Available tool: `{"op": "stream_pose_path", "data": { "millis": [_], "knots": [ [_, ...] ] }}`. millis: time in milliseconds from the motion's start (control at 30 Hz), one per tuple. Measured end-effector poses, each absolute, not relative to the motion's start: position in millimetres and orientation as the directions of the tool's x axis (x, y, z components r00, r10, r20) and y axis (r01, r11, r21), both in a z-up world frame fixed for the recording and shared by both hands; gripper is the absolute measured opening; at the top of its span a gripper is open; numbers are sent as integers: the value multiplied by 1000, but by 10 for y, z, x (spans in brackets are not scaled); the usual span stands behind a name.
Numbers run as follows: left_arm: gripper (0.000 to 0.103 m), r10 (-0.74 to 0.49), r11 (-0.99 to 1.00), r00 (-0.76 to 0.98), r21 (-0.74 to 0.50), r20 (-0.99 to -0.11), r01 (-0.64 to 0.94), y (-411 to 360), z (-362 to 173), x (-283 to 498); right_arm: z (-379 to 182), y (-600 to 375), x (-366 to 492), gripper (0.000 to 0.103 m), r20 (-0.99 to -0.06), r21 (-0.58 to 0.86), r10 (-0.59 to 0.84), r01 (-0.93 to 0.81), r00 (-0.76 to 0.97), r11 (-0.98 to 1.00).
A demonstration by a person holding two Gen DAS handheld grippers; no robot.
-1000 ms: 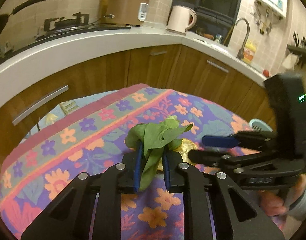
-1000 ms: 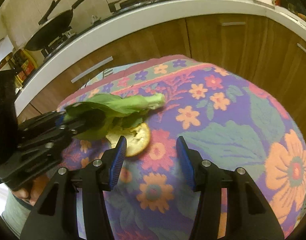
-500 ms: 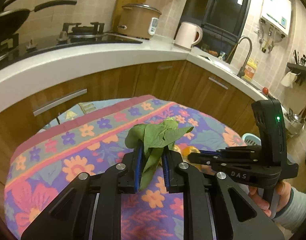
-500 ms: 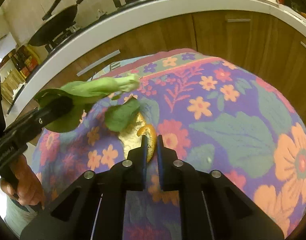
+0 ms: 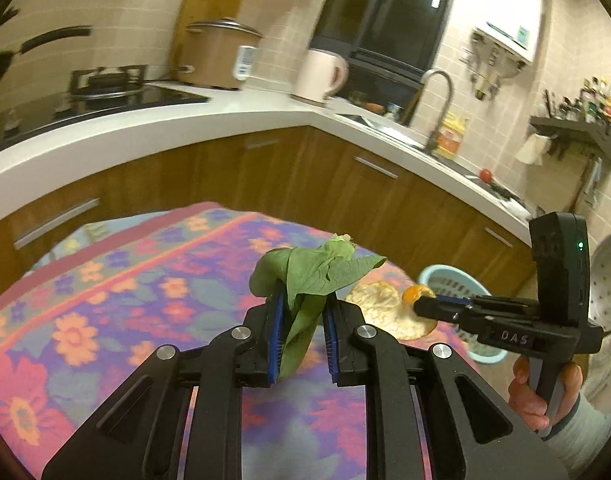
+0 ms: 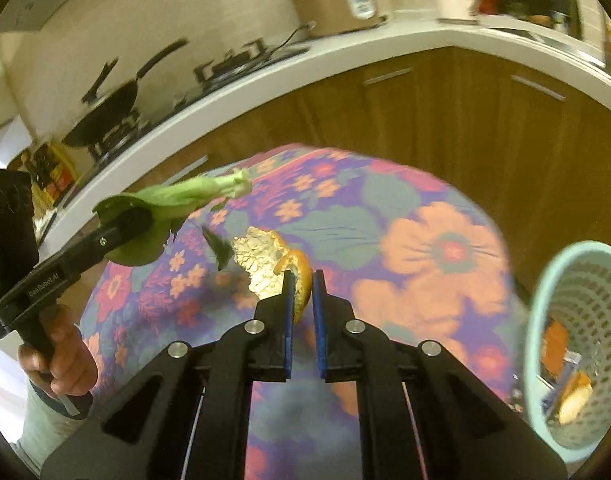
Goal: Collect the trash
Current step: 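Carry bok choy and orange slice over the wastebasket and open both tools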
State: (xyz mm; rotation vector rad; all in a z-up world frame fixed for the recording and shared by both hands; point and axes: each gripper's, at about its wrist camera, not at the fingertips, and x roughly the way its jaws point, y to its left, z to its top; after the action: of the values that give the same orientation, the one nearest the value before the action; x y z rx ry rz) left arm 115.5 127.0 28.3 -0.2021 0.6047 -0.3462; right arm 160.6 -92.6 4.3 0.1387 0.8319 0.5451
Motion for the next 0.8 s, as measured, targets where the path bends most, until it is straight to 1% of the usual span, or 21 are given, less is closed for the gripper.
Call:
{"op": "stream_pose_path", "data": {
  "millis": [133, 300, 467, 567, 700, 800],
  "knots": [
    [15, -410, 911, 748, -269, -522, 312, 870, 321, 1205, 55, -1392, 1490, 7, -626, 340, 493, -357, 604, 870],
    [15, -487, 873, 695, -286, -529, 394, 255, 272, 1341, -55, -2059, 1415, 7, -610, 384, 449, -252, 653, 888],
    [15, -623, 781, 572, -388, -534, 489, -324, 120, 1545, -158, -2745, 1351, 7, -612, 382, 345, -116, 711, 917],
    [15, -677, 732, 495, -430, -545, 528, -687, 2, 1686, -281, -3174, 1315, 7, -621, 380, 272, -21, 735, 925],
    [15, -684, 716, 441, -420, -582, 557, -1167, -159, 1808, -482, -3592, 1323, 7, -650, 382, 209, 77, 730, 921],
    [15, -683, 709, 408, -414, -606, 571, -1468, -272, 1895, -654, -3850, 1345, 7, -672, 400, 189, 136, 716, 907]
  ]
}}
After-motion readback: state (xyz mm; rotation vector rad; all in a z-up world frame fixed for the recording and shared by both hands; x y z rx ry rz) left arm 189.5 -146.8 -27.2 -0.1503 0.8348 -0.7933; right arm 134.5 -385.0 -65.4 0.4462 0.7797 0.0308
